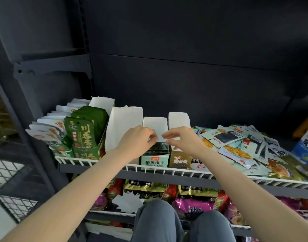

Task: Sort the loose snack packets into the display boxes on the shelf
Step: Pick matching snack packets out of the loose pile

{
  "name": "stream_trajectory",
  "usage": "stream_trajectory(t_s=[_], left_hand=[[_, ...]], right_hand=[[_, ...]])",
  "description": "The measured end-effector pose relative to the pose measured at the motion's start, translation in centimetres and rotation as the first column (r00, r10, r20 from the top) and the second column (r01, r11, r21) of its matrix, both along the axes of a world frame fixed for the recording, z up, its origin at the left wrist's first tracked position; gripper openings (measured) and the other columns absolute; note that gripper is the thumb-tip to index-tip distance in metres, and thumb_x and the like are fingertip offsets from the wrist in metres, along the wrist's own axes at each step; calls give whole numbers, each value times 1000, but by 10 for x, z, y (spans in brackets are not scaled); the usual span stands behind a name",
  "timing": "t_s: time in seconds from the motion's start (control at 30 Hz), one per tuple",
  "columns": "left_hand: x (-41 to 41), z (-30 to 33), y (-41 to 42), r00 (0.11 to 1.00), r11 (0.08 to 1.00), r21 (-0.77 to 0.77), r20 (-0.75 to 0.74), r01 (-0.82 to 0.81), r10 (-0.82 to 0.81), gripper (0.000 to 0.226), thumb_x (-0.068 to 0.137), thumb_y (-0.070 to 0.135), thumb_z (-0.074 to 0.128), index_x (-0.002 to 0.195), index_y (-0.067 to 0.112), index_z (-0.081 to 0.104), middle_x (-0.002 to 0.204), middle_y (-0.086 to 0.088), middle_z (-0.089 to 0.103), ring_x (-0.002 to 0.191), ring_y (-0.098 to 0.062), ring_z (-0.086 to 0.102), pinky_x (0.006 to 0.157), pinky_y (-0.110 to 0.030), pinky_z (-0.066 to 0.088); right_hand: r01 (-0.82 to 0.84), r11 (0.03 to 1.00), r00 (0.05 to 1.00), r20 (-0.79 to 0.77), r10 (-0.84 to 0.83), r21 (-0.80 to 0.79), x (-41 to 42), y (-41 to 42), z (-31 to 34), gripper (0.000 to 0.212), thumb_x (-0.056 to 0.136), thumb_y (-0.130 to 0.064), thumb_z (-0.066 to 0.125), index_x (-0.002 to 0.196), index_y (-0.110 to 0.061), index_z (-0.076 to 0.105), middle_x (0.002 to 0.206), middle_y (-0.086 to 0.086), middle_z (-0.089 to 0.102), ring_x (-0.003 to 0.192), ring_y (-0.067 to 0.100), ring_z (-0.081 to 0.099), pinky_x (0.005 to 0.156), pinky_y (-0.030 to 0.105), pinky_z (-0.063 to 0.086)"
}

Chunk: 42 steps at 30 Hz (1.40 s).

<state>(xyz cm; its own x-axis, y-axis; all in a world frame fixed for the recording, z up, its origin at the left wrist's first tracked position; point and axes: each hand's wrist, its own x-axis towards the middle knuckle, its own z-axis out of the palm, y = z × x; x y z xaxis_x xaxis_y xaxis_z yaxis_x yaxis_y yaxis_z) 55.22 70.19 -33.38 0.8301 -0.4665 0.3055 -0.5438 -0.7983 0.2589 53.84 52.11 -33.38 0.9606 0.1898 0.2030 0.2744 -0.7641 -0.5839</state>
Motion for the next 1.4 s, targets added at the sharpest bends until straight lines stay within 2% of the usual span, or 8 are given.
stream_trajectory(t_s=[0.27,0.53,0.67,0.8,1.0,1.13,1.23,1.4], left_hand=[[-6,23,-93,993,969,-219,-8,115,-120,26,97,20,45,119,14,58,118,-2,59,106,-16,56,91,-31,48],[37,2,-225,982,991,135,-191,24,3,38,95,1,45,132,-4,40,131,-20,45,119,-33,48,96,-37,41],[70,-16,-247,959,939,338,-243,-55,144,45,93,6,49,135,-4,39,136,-23,43,124,-36,43,102,-42,39],[80,-23,-250,959,955,296,-273,7,78,32,93,3,48,125,3,52,125,-17,54,114,-29,55,92,-36,46],[60,-5,-241,1000,971,237,-5,1,0,28,88,-7,51,113,3,55,114,-16,57,104,-34,59,79,-35,46],[39,9,-226,981,980,168,147,105,-131,19,92,0,48,108,7,56,103,-13,63,93,-32,63,71,-34,45],[26,11,-207,933,954,125,208,273,-294,29,97,14,45,125,16,55,113,-6,65,97,-25,65,78,-33,52],[13,19,-154,960,937,-212,106,277,-260,44,89,43,55,127,23,55,129,10,54,115,-6,51,89,-22,45]], right_hand=[[361,921,916,131,-380,150,3,-79,2,25,92,-9,52,112,-15,67,111,-1,67,99,10,60,79,18,41],[482,859,862,-81,-500,-169,43,-158,-31,69,86,-25,63,145,-13,30,146,13,38,134,30,36,109,38,32],[435,850,869,-110,-483,-297,53,-174,-39,58,86,-33,63,135,-9,45,135,12,49,124,28,44,100,35,39],[429,839,874,-81,-479,-334,60,-182,-42,43,86,-34,61,120,-8,59,125,12,54,114,28,51,93,33,43],[529,843,846,-149,-513,100,55,-181,-32,28,95,-24,51,117,-11,63,117,9,64,104,21,59,89,29,46],[654,466,756,-514,-405,596,48,-170,-13,29,95,-38,49,94,-11,61,97,14,69,94,26,66,93,40,51],[579,218,814,-543,-206,785,31,-160,2,21,95,-24,54,95,-3,57,96,18,66,88,27,66,87,40,53],[354,280,935,-327,-138,892,11,-132,17,20,93,-3,51,111,0,60,106,16,68,86,23,68,79,36,56]])
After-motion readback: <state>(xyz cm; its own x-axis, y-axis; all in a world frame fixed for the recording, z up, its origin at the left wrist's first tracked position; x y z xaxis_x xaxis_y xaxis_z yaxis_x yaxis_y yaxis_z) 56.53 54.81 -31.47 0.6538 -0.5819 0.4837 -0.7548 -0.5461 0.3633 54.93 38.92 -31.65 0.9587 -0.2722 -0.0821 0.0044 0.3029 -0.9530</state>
